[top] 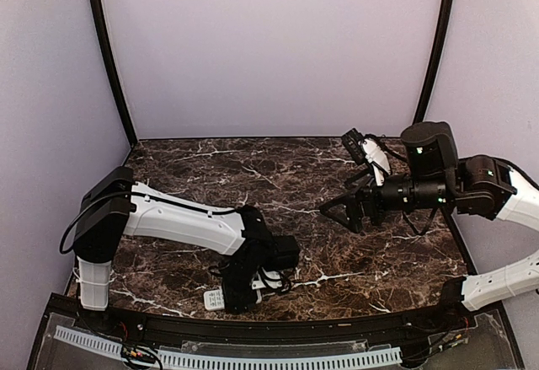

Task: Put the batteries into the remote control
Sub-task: Place the remote control at the center of the board, then reset both arms

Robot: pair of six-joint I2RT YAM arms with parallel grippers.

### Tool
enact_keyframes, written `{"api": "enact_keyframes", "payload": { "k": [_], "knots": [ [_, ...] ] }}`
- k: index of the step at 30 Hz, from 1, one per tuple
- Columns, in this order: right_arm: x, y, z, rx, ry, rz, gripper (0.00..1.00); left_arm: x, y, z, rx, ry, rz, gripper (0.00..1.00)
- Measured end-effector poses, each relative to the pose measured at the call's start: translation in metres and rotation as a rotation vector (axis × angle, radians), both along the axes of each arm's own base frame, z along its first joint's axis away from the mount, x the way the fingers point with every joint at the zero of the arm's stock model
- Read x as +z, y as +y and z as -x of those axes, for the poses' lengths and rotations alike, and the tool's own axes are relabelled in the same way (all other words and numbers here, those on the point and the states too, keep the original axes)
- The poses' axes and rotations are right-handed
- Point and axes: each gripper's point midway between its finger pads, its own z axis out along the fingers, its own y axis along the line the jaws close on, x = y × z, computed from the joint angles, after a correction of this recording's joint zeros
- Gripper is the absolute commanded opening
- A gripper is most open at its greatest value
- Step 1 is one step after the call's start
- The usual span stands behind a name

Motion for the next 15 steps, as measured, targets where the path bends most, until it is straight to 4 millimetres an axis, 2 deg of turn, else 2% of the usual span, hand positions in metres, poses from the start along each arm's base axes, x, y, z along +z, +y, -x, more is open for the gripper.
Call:
{"api": "enact_keyframes", "payload": {
  "k": [2,6,9,11,12,14,15],
  "knots": [
    [-0.001,0.000,0.000,-0.003,0.000,0.002,0.99,0.000,-0.001,0.001,-0.002,0.007,0.003,0.97],
    [-0.003,-0.003,-0.008,-0.039,-0.002,0.012,0.99,0.003,-0.009,0.005,0.006,0.032,0.044,0.99],
    [-0.008,-0.014,-0.028,-0.120,0.004,0.028,0.99,0.016,-0.022,0.002,0.014,0.023,0.133,0.99],
    [-0.009,-0.028,-0.048,-0.200,0.006,0.031,0.99,0.036,-0.034,-0.004,0.035,0.005,0.230,0.99],
    [-0.009,-0.040,-0.063,-0.256,0.008,0.023,0.99,0.054,-0.043,-0.011,0.064,-0.007,0.315,0.99],
    [-0.010,-0.062,-0.089,-0.355,0.009,0.007,0.99,0.089,-0.055,-0.037,0.150,-0.056,0.482,0.99],
    [-0.013,-0.076,-0.102,-0.408,0.014,-0.005,0.99,0.110,-0.057,-0.059,0.212,-0.101,0.577,0.99]
  ]
}}
